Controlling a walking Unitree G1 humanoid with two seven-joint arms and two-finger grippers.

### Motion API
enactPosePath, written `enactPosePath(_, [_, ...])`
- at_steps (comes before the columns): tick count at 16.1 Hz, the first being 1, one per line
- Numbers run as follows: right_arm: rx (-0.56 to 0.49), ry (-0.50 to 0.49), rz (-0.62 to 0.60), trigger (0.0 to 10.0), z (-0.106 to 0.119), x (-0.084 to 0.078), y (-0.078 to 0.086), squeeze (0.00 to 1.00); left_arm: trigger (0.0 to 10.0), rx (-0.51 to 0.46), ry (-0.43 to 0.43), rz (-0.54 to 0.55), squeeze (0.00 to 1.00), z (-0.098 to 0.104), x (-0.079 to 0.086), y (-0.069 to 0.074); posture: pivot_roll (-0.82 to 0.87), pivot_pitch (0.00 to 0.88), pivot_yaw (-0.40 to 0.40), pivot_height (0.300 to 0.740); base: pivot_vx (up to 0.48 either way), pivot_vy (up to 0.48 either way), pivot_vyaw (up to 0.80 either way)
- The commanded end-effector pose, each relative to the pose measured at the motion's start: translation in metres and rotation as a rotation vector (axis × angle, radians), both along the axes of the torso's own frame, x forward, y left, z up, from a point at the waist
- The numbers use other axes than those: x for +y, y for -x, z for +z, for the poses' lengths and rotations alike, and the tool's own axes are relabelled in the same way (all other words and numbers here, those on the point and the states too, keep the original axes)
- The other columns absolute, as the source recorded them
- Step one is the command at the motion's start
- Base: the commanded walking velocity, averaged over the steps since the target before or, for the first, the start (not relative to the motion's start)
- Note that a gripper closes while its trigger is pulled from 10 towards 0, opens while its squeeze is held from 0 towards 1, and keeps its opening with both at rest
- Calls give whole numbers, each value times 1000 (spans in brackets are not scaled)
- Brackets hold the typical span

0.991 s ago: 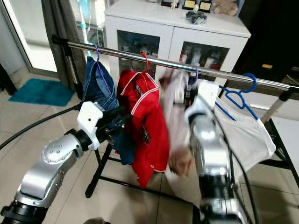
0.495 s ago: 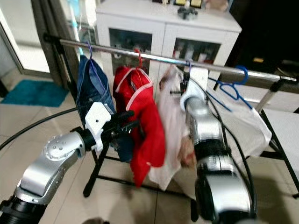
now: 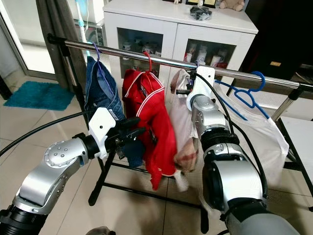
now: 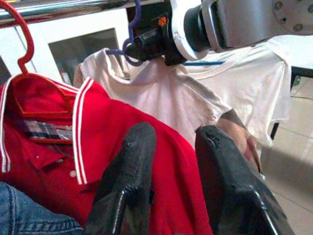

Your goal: Hang hanger

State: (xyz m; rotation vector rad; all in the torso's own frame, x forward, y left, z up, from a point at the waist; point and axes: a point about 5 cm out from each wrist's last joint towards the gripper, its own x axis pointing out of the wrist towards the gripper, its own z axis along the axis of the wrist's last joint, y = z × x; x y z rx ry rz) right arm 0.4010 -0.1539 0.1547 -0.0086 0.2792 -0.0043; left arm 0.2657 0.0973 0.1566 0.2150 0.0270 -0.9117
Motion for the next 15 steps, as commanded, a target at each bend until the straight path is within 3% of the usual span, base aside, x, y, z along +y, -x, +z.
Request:
enactPosePath(1, [35,13,9,10000,-12,-2,5,729,10000,-25,10,-6,0,7,-3,1,126,0,-60,740,0,0,0])
enactPosePath(2, [36,13,9,10000,-16,-4,7,996,10000,-27,18,0,0,7,-3,1,123,0,-57,740,0,0,0])
enactPosePath(7, [-92,-84,43,10000,-10,-14,19,1000,10000,-41,61,78,0,10,-1,-8,104,0,-39,740,0,0,0])
enactPosePath(11, [-286,-99,143,10000,8,-21,56,1000,10000,8,166,307,0,-3,18,-12,88,0,-32,740,0,0,0])
enactPosePath(13, [-359,-232,186,10000,15,-19,75,1000,10000,23,174,378,0,-11,26,-9,81,0,-30,740,0,0,0])
enactPosePath(15, [-382,-256,212,10000,11,-21,93,1000,10000,24,157,440,0,-16,31,-7,77,0,-33,740,0,0,0])
